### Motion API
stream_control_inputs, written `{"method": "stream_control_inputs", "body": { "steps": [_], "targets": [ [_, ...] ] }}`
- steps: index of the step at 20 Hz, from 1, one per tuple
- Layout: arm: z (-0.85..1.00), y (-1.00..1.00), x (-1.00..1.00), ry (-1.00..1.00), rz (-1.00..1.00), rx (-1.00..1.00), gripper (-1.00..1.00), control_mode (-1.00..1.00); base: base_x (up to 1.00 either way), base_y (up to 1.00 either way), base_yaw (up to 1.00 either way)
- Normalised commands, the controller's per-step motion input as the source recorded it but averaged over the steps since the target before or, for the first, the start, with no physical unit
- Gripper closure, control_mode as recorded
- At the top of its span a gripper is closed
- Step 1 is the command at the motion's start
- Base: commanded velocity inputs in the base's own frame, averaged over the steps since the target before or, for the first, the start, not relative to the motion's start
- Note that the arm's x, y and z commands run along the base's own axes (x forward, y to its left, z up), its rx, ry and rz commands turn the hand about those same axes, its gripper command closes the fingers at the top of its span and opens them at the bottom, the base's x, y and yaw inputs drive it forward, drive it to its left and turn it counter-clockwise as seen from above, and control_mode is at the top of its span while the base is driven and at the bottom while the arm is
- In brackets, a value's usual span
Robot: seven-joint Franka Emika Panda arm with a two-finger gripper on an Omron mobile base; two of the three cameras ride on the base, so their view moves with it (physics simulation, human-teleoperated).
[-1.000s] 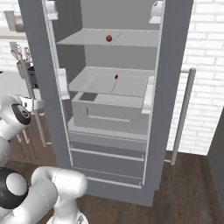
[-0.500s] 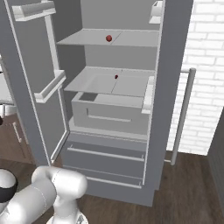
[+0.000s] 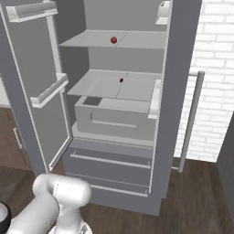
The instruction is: Take the strawberry from the fridge and place it on top of the pancake, located on the dining counter.
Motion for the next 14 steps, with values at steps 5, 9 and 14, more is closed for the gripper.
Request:
{"method": "stream_control_inputs", "body": {
  "steps": [5, 9, 14],
  "targets": [
    [0.87, -0.99, -0.54, 0.03, 0.0, 0.0, 1.0, -1.0, 0.0, 0.0, 0.0],
    [0.91, -1.0, -0.02, 0.16, 0.0, -0.05, 1.0, -1.0, 0.0, 0.0, 0.0],
    [0.29, -1.0, -0.27, 0.22, 0.0, -0.06, 1.0, -1.0, 0.0, 0.0, 0.0]
  ]
}}
